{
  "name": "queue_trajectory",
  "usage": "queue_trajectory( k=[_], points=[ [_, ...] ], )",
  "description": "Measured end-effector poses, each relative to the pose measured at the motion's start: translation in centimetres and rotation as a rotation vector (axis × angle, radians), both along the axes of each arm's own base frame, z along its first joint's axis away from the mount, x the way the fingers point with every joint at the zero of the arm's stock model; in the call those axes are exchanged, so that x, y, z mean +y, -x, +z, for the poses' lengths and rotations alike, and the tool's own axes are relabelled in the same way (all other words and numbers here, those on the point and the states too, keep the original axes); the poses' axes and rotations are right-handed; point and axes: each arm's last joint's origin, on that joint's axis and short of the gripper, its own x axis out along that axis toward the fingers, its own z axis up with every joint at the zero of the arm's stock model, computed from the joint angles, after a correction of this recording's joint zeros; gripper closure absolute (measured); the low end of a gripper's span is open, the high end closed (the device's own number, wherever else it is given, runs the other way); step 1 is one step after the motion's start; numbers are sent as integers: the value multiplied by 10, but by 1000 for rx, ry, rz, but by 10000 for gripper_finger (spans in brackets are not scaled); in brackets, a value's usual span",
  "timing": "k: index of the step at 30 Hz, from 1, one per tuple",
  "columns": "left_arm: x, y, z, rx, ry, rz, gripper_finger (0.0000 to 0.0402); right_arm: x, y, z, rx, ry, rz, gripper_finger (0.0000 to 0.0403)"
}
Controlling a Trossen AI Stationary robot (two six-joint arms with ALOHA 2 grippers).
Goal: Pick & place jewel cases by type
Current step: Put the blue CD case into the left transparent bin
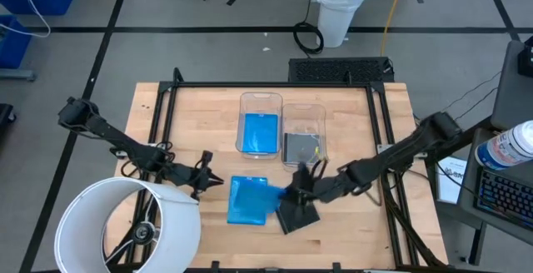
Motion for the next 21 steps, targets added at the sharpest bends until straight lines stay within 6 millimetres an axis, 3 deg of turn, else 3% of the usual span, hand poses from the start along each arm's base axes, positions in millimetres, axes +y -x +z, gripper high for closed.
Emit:
queue_trajectory(
  k=[5,9,16,21],
  points=[
    [0,1,-1,8,-18,-7,371,-38,18,40,-98,166,-77,366],
    [0,0,-1,4,-52,-28,371,-80,26,62,-143,213,-151,366],
    [1,0,0,-12,-151,-83,371,-183,28,70,-36,44,-178,370],
    [5,-2,0,-11,-166,-68,371,-239,15,61,32,-144,-115,369]
  ],
)
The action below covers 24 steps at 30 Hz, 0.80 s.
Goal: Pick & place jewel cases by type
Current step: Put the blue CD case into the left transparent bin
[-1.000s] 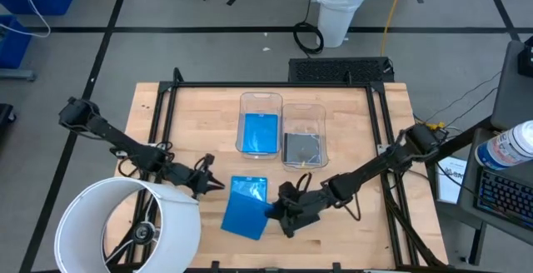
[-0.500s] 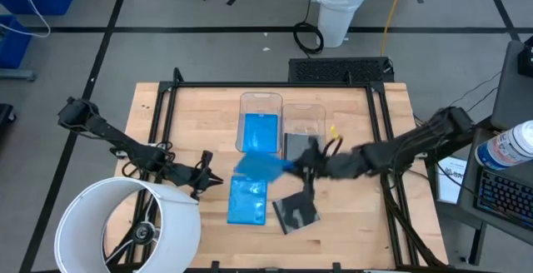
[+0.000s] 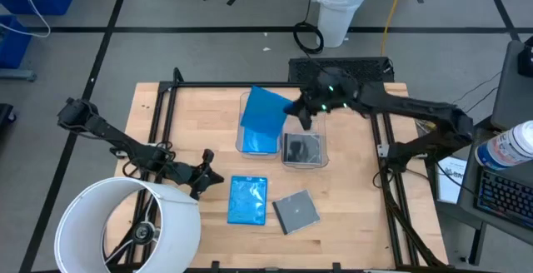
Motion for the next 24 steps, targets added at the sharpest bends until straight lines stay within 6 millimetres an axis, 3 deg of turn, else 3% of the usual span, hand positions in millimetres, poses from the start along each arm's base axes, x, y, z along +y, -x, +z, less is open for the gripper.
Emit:
queue_trajectory(
  k=[4,8,16,24],
  points=[
    [5,-2,0,-2,-33,9,371,-31,-20,-14,62,-146,22,370],
    [9,-3,-1,7,-26,39,371,-48,-41,-30,179,-235,13,369],
    [14,-2,-5,59,-21,66,371,-65,-68,-57,285,-454,11,368],
    [14,-1,-6,77,-21,70,371,-72,-69,-71,333,-538,-37,368]
  ],
)
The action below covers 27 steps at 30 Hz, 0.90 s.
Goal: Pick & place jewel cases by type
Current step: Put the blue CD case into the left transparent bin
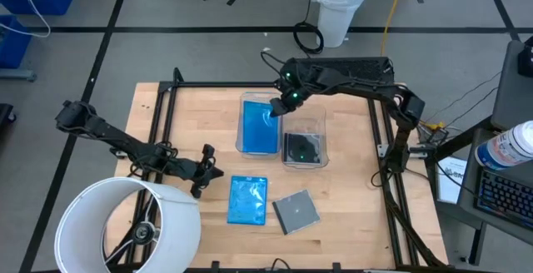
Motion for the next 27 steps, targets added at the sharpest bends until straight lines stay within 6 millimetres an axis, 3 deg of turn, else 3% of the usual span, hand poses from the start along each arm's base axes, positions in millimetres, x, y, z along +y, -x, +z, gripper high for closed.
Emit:
queue_trajectory(
  k=[8,18,27],
  points=[
    [0,0,0,0,53,35,371,0,0,-3,23,83,10,367],
    [-1,0,0,6,135,68,371,9,-16,-32,76,33,73,367],
    [-2,0,0,16,160,47,371,6,-15,-35,92,195,126,343]
  ],
)
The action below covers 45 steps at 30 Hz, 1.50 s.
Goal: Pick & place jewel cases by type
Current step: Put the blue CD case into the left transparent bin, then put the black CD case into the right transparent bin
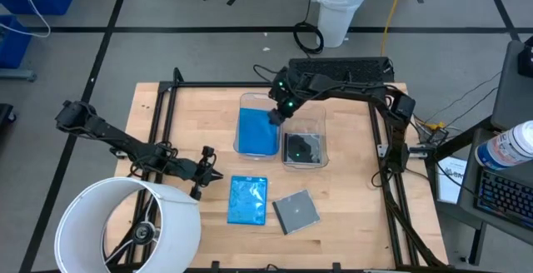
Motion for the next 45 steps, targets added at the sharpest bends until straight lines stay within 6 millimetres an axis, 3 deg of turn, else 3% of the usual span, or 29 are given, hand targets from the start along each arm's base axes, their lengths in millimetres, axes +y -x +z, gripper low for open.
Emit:
queue_trajectory(
  k=[9,14,21,26,30,37,39,41,45],
  points=[
    [0,0,0,0,-3,-1,371,2,5,-2,116,250,31,228],
    [0,0,0,-1,-5,-2,371,4,3,-2,110,278,69,179],
    [0,0,0,-1,-7,-1,371,13,0,4,101,367,116,153],
    [0,0,0,-3,-8,1,371,25,7,36,30,464,139,160],
    [0,-2,2,-33,-15,24,371,61,23,73,43,623,186,210],
    [0,-11,19,-241,74,175,371,155,52,116,24,725,224,372],
    [-3,-16,20,-219,92,135,371,187,61,117,-6,720,243,393],
    [-9,-24,18,-185,94,105,371,218,69,111,-32,717,240,390],
    [-26,-57,13,-100,64,65,371,270,94,84,-23,748,193,396]
  ],
)
